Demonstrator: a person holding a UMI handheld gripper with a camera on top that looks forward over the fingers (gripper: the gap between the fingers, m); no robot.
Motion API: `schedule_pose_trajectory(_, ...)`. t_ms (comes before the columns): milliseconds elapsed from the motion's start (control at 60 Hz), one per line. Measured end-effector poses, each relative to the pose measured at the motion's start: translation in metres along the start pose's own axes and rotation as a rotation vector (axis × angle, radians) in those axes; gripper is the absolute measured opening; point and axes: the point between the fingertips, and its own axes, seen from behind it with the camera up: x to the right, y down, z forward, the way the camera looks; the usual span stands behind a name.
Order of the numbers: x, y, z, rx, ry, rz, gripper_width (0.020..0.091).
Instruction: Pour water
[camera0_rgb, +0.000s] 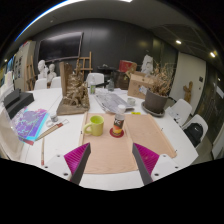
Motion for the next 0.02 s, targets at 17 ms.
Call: schedule_pose_trajectory(17, -0.0004, -0.0006, -0.0008, 0.001, 0.000, 0.000, 0.0859)
